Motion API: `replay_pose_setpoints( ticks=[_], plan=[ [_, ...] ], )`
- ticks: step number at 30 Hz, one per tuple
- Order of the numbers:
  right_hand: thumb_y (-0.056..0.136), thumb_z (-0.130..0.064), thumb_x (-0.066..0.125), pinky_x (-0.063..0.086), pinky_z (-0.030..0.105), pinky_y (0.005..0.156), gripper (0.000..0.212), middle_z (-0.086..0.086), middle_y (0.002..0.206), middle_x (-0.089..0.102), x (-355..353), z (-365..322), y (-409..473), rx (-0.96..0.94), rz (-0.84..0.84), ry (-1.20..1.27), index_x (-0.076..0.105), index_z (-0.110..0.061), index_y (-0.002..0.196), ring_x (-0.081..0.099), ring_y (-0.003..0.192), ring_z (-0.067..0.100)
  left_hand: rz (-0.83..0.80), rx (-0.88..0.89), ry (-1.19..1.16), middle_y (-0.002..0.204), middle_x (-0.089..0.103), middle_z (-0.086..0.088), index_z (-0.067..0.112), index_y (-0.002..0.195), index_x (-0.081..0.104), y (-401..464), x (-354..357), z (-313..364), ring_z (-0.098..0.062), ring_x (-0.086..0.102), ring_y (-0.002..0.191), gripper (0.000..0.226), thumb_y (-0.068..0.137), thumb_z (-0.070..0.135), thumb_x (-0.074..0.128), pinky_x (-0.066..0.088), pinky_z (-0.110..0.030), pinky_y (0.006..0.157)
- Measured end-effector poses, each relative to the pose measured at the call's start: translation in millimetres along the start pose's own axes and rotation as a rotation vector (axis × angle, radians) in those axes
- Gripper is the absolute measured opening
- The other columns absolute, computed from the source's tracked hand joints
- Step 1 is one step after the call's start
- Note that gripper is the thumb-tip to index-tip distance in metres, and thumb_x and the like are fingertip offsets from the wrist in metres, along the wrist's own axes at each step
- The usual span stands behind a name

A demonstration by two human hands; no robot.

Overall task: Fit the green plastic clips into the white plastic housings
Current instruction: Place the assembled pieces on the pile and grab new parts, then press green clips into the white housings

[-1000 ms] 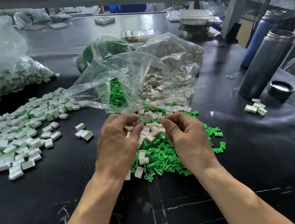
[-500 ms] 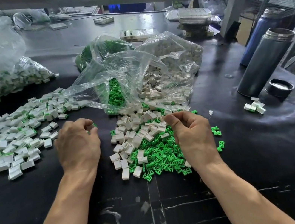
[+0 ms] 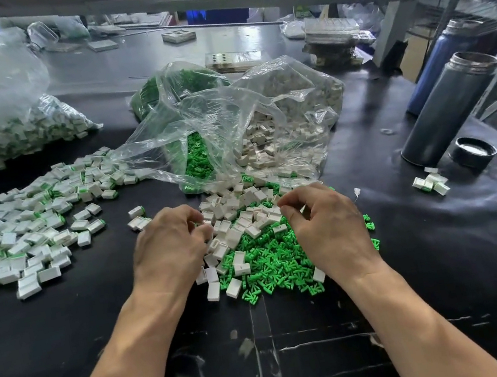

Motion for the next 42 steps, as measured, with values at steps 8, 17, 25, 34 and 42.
replay_pose_setpoints(
  ticks=[8, 17, 25, 34, 42],
  plan=[
    [0.101, -0.032, 0.063, 0.047, 0.036, 0.098, 0.012, -0.006, 0.111, 0.066, 2, -3, 16, -0.039, -0.185, -0.253, 0.072, -0.029, 0.108, 0.058, 0.110, 0.017, -0.014, 0.023, -0.031, 0.100, 0.066, 0.010, 0.030, 0.096, 0.073, -8, 3, 10, -0.011, 0.065, 0.087, 0.008, 0.090, 0.034, 0.077, 0.057, -0.039, 0.087],
    [0.097, -0.035, 0.070, 0.046, 0.036, 0.097, 0.011, -0.012, 0.102, 0.062, 8, 2, 8, -0.099, -0.182, -0.105, 0.076, -0.034, 0.106, 0.055, 0.108, 0.014, 0.043, 0.133, 0.037, 0.099, 0.064, 0.006, 0.024, 0.098, 0.069, -12, 0, 25, -0.015, 0.064, 0.090, 0.009, 0.095, 0.033, 0.071, 0.056, -0.037, 0.085],
    [0.096, -0.041, 0.070, 0.035, 0.028, 0.092, 0.012, -0.014, 0.102, 0.058, 20, 0, 5, -0.124, -0.226, -0.220, 0.074, -0.034, 0.105, 0.050, 0.107, 0.012, -0.047, 0.160, -0.241, 0.085, 0.068, 0.017, 0.032, 0.091, 0.070, -9, -2, 59, 0.000, 0.065, 0.079, 0.006, 0.097, 0.032, 0.069, 0.056, -0.026, 0.077],
    [0.095, -0.035, 0.071, 0.039, 0.031, 0.090, 0.006, -0.011, 0.099, 0.060, 20, 4, 7, -0.076, -0.242, -0.175, 0.071, -0.030, 0.098, 0.051, 0.104, 0.013, -0.285, -0.170, -1.135, 0.091, 0.072, -0.015, -0.001, 0.107, 0.071, -12, 36, 47, -0.018, 0.068, 0.068, 0.028, 0.083, 0.012, 0.075, 0.060, -0.024, 0.059],
    [0.097, -0.028, 0.071, 0.050, 0.027, 0.074, 0.003, -0.015, 0.082, 0.071, 8, 9, 3, -0.004, -0.061, 0.171, 0.074, -0.028, 0.097, 0.064, 0.081, 0.005, -0.344, -0.157, -1.320, 0.089, 0.076, -0.011, 0.005, 0.101, 0.075, -16, 37, 39, -0.019, 0.072, 0.073, 0.034, 0.068, 0.005, 0.076, 0.061, -0.024, 0.067]
  ],
)
Point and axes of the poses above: each hand's wrist, its own y-axis towards the middle knuckle, its own x-axis out of the palm, z = x × y, the point moved 7 cm from there along y, towards the middle knuckle
